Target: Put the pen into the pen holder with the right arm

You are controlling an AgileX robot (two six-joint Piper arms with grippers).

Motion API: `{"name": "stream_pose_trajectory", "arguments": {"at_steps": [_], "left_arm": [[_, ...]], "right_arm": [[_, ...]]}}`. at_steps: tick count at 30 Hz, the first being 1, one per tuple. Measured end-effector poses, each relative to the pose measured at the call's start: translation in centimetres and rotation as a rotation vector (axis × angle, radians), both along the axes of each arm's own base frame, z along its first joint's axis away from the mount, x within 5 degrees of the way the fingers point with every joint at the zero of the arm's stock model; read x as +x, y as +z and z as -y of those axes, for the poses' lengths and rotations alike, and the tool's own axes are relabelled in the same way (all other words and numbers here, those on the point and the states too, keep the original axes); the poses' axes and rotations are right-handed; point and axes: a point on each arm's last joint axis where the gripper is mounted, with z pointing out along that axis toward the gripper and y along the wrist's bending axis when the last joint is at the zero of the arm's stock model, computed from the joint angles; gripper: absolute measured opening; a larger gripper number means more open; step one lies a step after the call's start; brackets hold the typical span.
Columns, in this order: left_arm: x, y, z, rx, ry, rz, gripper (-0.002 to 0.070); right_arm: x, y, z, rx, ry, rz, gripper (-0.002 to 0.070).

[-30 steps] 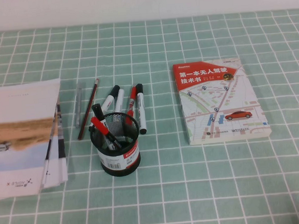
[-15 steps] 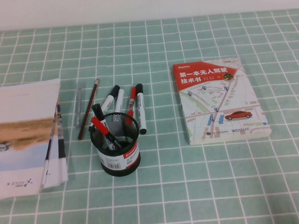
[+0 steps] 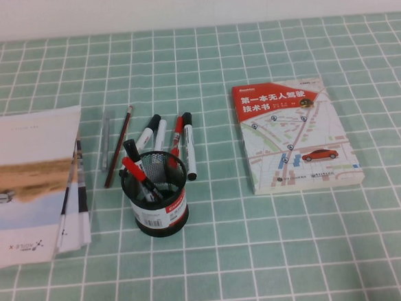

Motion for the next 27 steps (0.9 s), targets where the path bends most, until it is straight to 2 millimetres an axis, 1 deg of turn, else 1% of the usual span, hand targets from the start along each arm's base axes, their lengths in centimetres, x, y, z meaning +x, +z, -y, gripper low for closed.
{"name": "stream_pose_trajectory", "arguments": {"at_steps": [4, 7, 11, 17, 23, 25, 27], "left_arm": [[0.0, 0.0, 0.0, 0.000, 0.000, 0.000, -0.0004], [0.0, 0.0, 0.0, 0.000, 0.000, 0.000, -0.0004], [0.0, 0.0, 0.0, 0.000, 0.000, 0.000, -0.0004], [0.0, 0.0, 0.0, 0.000, 0.000, 0.000, -0.0004], [0.0, 0.0, 0.0, 0.000, 0.000, 0.000, -0.0004], [0.0, 0.0, 0.0, 0.000, 0.000, 0.000, -0.0004], [0.0, 0.0, 0.0, 0.000, 0.000, 0.000, -0.0004]], "right_arm": [[0.3, 1.8, -0.8, 0.014, 0.082, -0.119, -0.0019], [1.1, 3.8, -1.3, 0.001, 0.140, -0.213, -0.0019], [2.9, 5.6, -1.7, -0.075, 0.188, -0.356, -0.0019], [7.6, 7.4, -2.2, -0.164, 0.254, -0.599, -0.0019], [13.1, 7.8, -2.8, -0.229, 0.306, -0.775, -0.0019], [14.5, 8.0, -3.5, -0.257, 0.338, -0.793, -0.0019], [16.0, 8.2, -4.7, -0.283, 0.383, -0.800, -0.0019]]}}
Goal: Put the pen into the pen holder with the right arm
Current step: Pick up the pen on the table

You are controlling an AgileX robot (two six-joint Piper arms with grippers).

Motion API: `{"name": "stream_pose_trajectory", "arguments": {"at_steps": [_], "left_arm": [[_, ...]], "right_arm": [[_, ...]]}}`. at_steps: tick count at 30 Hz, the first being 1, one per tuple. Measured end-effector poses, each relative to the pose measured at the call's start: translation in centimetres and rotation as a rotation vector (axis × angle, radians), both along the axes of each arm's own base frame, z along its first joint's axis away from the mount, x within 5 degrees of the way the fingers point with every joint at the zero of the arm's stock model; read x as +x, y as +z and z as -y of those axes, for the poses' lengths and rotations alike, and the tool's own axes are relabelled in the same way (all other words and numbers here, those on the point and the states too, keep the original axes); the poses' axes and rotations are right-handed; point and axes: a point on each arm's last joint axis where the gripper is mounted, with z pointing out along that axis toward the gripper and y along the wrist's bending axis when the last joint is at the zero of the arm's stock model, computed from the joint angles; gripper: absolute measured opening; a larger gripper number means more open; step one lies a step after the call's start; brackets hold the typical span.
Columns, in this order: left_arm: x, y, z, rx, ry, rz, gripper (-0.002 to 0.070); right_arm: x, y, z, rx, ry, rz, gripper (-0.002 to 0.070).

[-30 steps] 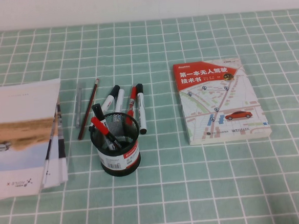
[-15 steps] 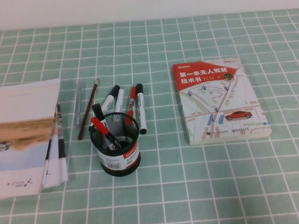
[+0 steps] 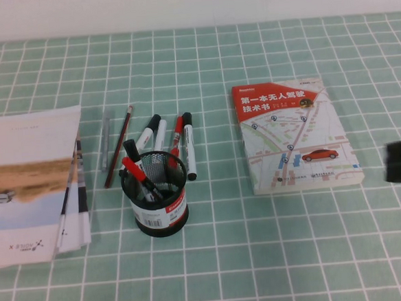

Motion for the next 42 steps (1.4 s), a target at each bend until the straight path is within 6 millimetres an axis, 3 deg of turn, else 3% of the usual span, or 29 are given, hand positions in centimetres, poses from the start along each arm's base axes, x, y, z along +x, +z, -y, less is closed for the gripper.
{"name": "stream_pose_trajectory", "arguments": {"at_steps": [5, 16, 21, 29, 35, 42], "left_arm": [[0.0, 0.0, 0.0, 0.000, 0.000, 0.000, -0.0004], [0.0, 0.0, 0.0, 0.000, 0.000, 0.000, -0.0004], [0.0, 0.0, 0.0, 0.000, 0.000, 0.000, -0.0004], [0.0, 0.0, 0.0, 0.000, 0.000, 0.000, -0.0004], [0.0, 0.0, 0.0, 0.000, 0.000, 0.000, -0.0004], [0.0, 0.0, 0.0, 0.000, 0.000, 0.000, -0.0004]], "right_arm": [[3.5, 0.3, -4.1, -0.043, 0.111, -0.026, -0.0019], [11.1, -0.9, -16.3, -0.130, 0.356, -0.082, -0.0018], [14.5, -1.0, -20.1, -0.176, 0.376, -0.121, 0.0040], [19.6, -2.9, -23.2, -0.227, 0.262, -0.146, 0.0246], [22.1, -5.3, -24.8, -0.211, 0.236, -0.119, 0.0272], [23.2, -8.3, -25.5, -0.219, 0.235, -0.131, 0.0274]]}}
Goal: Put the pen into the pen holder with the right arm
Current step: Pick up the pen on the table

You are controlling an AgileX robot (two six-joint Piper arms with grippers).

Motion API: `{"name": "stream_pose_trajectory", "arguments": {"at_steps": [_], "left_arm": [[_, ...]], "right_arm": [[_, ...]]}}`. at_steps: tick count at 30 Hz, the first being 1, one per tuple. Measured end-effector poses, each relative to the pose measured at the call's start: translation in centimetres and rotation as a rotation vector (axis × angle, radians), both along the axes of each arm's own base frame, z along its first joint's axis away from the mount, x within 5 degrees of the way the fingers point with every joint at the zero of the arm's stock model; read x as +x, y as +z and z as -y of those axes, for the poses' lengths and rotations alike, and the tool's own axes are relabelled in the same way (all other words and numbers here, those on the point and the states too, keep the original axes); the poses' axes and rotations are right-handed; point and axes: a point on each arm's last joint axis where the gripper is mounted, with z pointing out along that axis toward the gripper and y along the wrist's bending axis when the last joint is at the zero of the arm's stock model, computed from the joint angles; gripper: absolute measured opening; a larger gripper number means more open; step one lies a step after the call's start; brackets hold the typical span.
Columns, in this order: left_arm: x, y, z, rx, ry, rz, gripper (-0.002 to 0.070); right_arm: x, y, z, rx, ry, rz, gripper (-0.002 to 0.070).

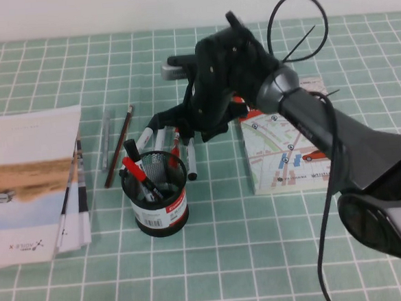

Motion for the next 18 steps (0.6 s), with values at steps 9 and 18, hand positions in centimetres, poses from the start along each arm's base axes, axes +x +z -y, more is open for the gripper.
{"name": "stream_pose_trajectory", "arguments": {"at_steps": [9, 18], "left_arm": [[0.00, 0.00, 0.00, 0.000, 0.000, 0.000, -0.0004], [0.00, 0.00, 0.00, 0.000, 0.000, 0.000, -0.0004]], "right_arm": [[0.24, -1.10, 0.00, -0.032, 0.018, 0.003, 0.0228], [0.21, -1.02, 0.15, -0.092, 0.049, 0.031, 0.0111]]}}
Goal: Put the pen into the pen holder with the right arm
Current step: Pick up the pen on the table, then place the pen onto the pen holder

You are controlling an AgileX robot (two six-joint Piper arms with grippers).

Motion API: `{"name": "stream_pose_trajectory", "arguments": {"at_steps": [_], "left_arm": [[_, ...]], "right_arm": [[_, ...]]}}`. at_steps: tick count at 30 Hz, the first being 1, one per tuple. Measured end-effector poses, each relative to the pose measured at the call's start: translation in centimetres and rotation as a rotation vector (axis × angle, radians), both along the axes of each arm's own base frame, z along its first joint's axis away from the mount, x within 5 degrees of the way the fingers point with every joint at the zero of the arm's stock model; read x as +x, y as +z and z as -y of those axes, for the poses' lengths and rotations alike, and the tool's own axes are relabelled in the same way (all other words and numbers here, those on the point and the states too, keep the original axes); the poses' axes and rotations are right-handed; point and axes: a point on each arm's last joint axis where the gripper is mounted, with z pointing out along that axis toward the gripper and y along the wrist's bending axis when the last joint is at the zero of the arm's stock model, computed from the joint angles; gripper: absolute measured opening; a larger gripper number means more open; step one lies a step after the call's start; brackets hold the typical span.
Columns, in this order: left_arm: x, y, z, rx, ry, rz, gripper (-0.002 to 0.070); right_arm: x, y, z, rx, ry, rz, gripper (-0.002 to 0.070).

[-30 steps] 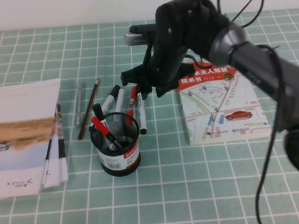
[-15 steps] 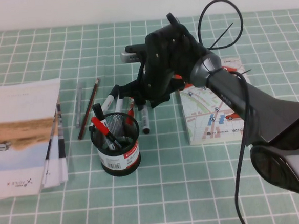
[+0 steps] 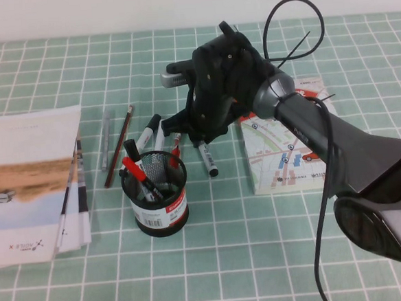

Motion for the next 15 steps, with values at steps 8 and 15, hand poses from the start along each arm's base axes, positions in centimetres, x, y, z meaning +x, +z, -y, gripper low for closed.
{"name": "stream_pose_trajectory", "arguments": {"at_steps": [8, 15], "left_arm": [[0.0, 0.0, 0.0, 0.000, 0.000, 0.000, -0.0004], [0.0, 0.0, 0.0, 0.000, 0.000, 0.000, -0.0004]], "right_arm": [[-0.3, 1.5, 0.2, -0.015, 0.053, 0.024, 0.0111], [-3.2, 6.8, 1.3, -0.050, 0.101, 0.052, 0.0111]]}}
